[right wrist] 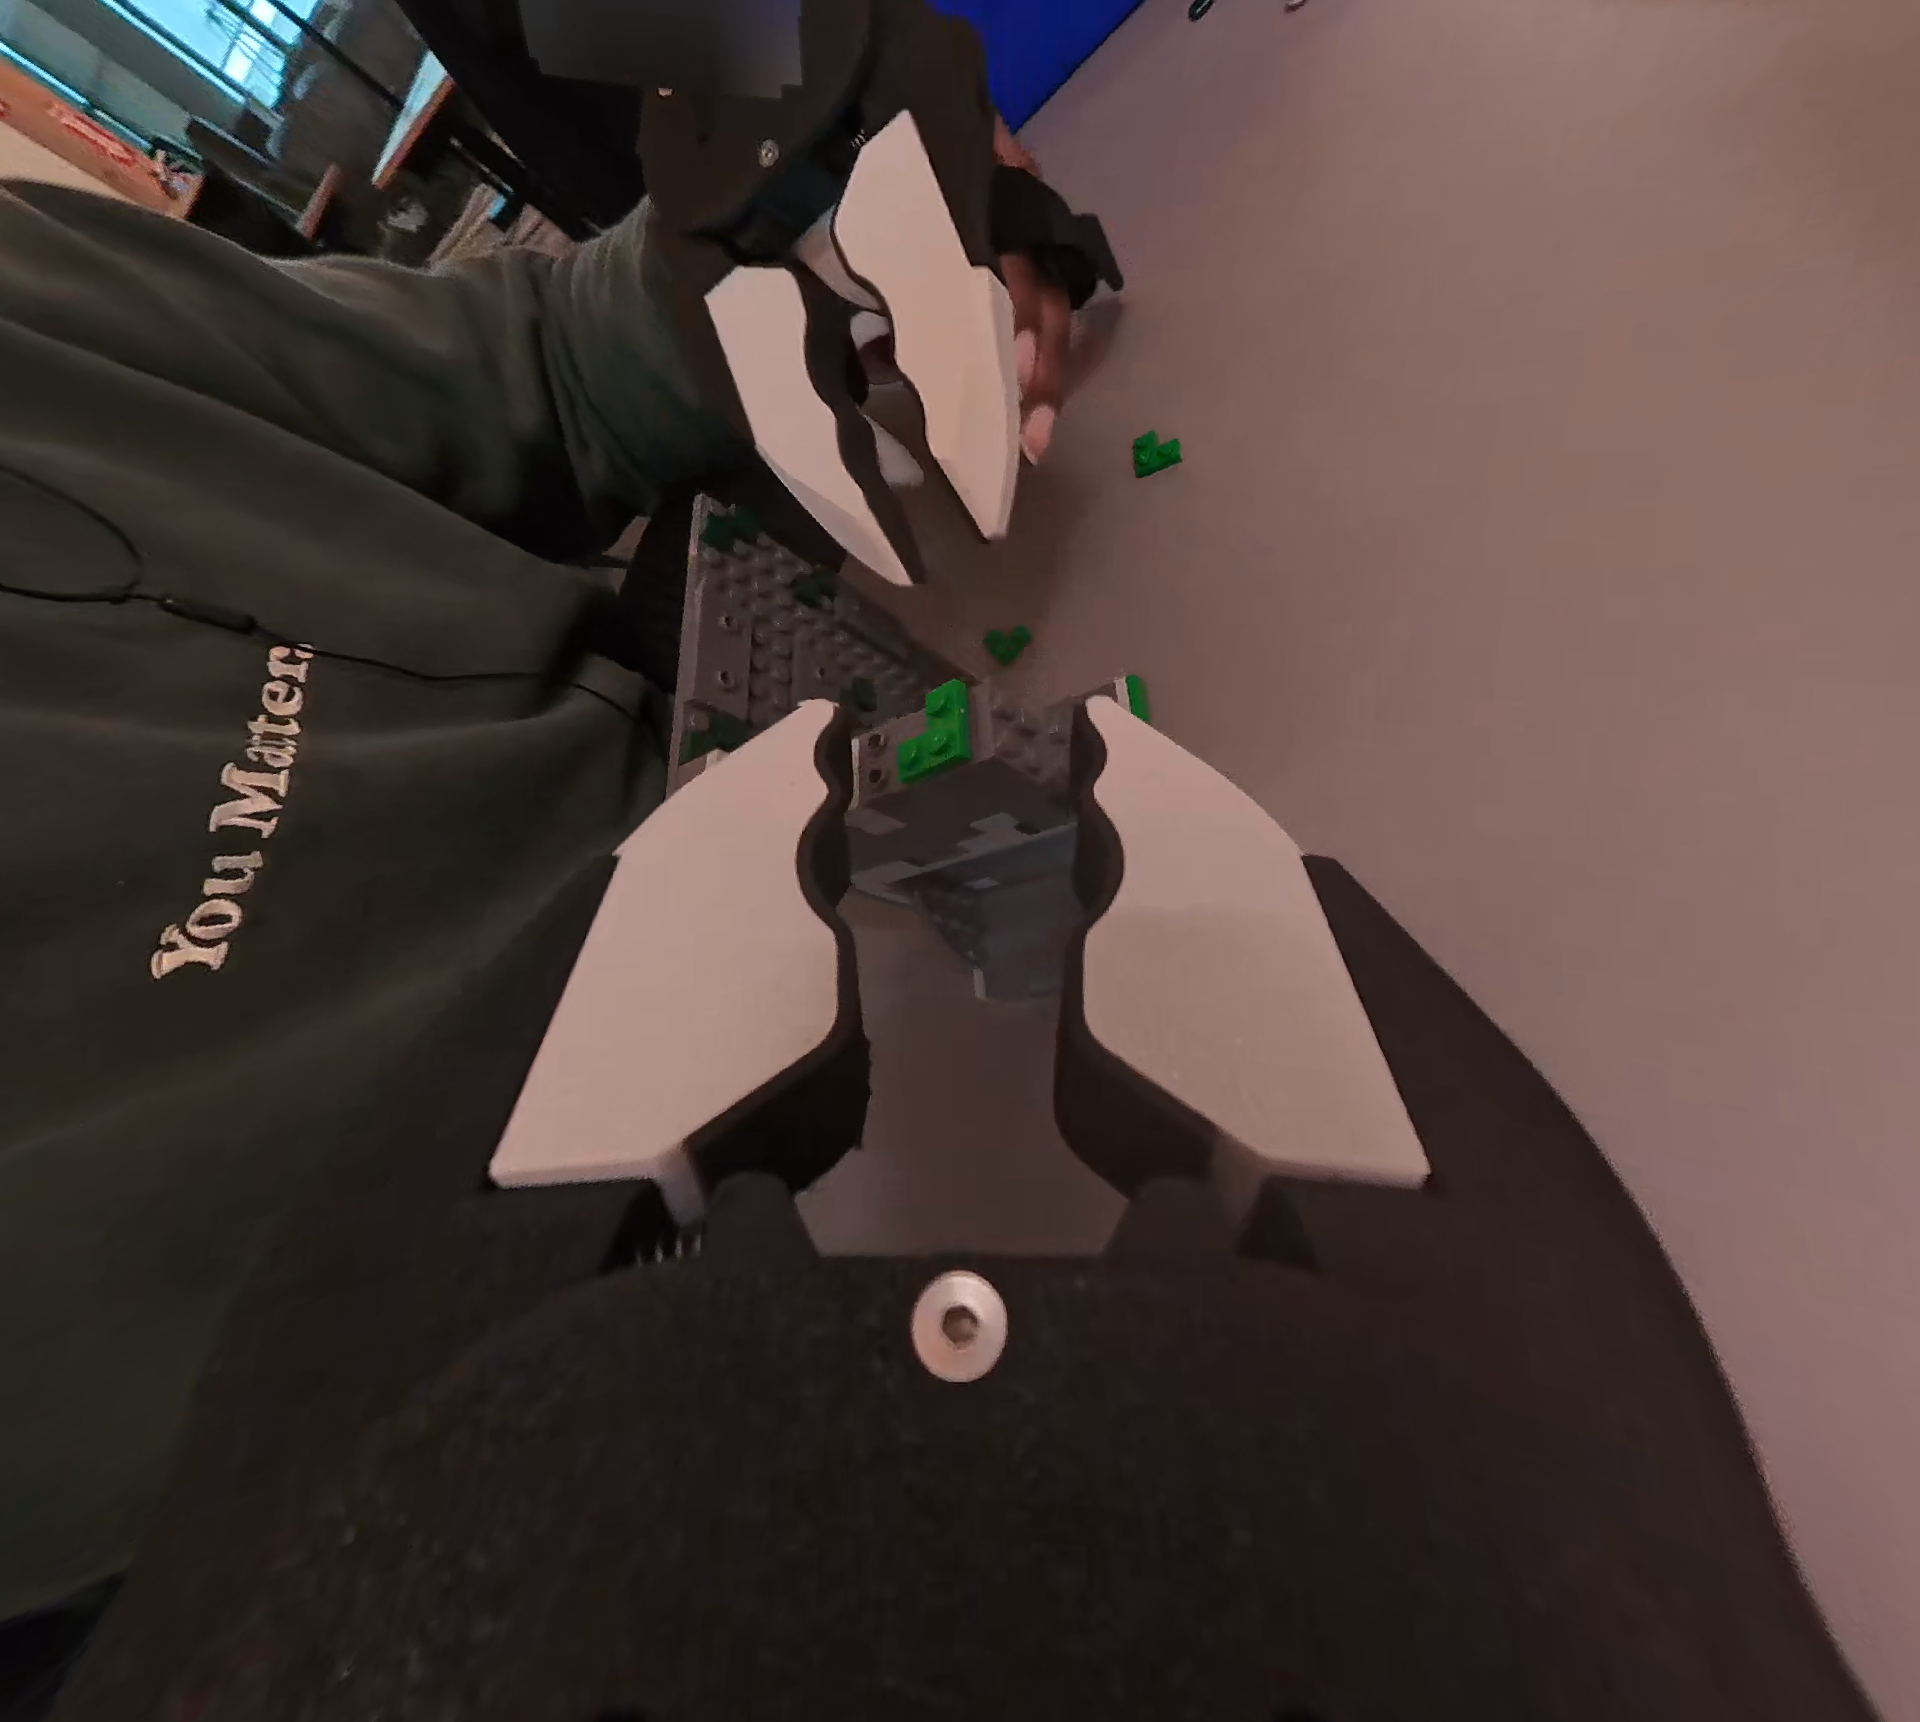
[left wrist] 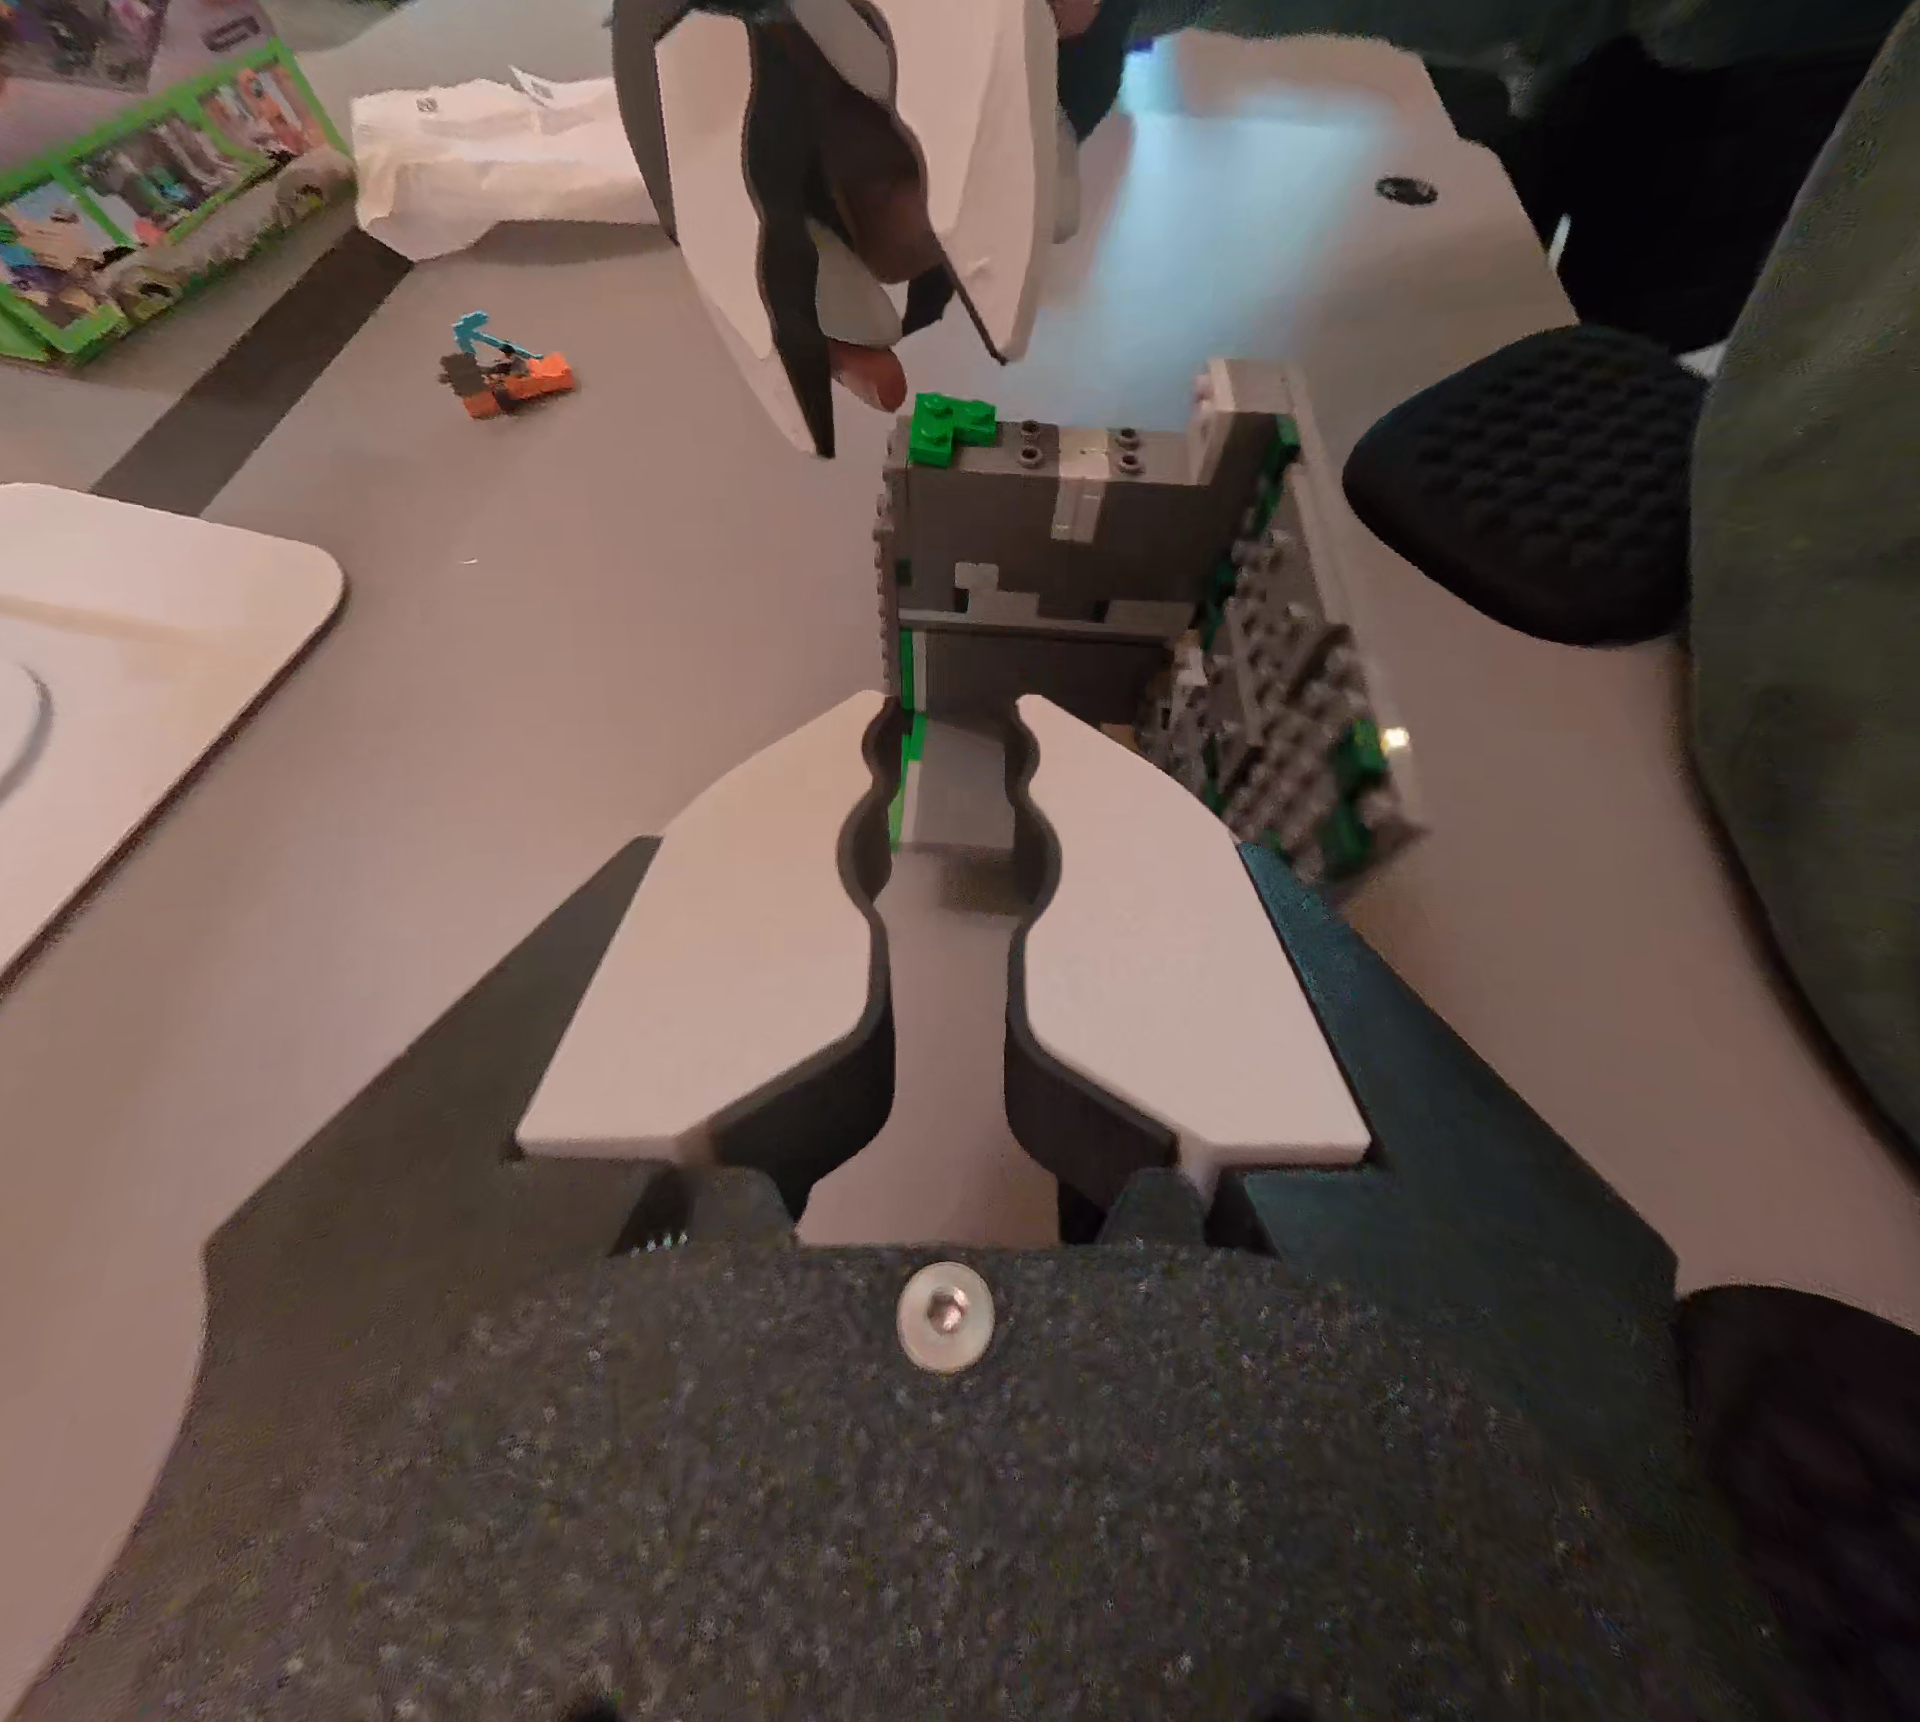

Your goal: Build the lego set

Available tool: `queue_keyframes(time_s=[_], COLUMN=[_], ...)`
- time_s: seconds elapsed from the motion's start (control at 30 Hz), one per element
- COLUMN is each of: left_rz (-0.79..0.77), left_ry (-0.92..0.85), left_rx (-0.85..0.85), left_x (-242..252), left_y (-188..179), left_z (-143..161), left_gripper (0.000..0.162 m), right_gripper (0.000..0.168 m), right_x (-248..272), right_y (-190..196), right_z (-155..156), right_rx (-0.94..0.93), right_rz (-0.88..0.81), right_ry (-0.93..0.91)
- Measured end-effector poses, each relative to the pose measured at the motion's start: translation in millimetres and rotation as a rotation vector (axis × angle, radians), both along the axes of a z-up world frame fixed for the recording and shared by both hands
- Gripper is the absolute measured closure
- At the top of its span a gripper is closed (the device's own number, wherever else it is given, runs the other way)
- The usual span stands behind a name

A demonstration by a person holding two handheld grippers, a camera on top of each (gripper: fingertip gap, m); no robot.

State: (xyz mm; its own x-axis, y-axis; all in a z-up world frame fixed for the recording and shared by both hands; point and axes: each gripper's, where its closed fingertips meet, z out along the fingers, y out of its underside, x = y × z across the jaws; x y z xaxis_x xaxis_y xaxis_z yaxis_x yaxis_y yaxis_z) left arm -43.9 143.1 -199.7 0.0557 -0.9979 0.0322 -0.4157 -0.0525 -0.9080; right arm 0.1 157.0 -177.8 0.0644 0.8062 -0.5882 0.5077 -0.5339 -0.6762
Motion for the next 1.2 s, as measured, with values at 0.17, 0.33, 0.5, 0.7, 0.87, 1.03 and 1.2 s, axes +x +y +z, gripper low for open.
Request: queue_keyframes(time_s=[0.17, 0.33, 0.5, 0.7, 0.87, 1.03, 1.2], left_rz=[0.046, 0.010, -0.058, -0.091, -0.099, -0.117, -0.127], left_ry=[-0.111, -0.129, -0.047, -0.043, -0.060, -0.067, -0.076], left_rx=[-0.025, -0.018, 0.014, 0.071, 0.074, 0.061, 0.055], left_x=[-36.5, -36.4, 3.4, 21.7, 21.8, 21.5, 21.3], left_y=[-17.7, -52.2, -67.9, -59.0, -56.7, -60.1, -64.4], left_z=[22.7, 25.6, -3.1, -7.9, -7.7, -7.7, -7.7], left_gripper=[0.135, 0.115, 0.109, 0.147, 0.153, 0.154, 0.154], right_gripper=[0.127, 0.127, 0.126, 0.126, 0.127, 0.127, 0.134], right_x=[-3.6, -6.0, -6.2, 1.8, 3.5, 0.6, 2.5], right_y=[2.8, 3.9, -0.7, 3.9, 3.1, -7.9, -14.9], right_z=[-0.3, -2.7, -6.1, 0.4, 2.0, -6.2, -13.7], right_rx=[-0.078, -0.094, -0.099, -0.078, -0.114, -0.175, -0.210], right_rz=[0.034, 0.046, 0.077, 0.062, 0.081, 0.111, 0.129], right_ry=[0.003, 0.017, -0.005, -0.018, -0.013, -0.043, -0.073])
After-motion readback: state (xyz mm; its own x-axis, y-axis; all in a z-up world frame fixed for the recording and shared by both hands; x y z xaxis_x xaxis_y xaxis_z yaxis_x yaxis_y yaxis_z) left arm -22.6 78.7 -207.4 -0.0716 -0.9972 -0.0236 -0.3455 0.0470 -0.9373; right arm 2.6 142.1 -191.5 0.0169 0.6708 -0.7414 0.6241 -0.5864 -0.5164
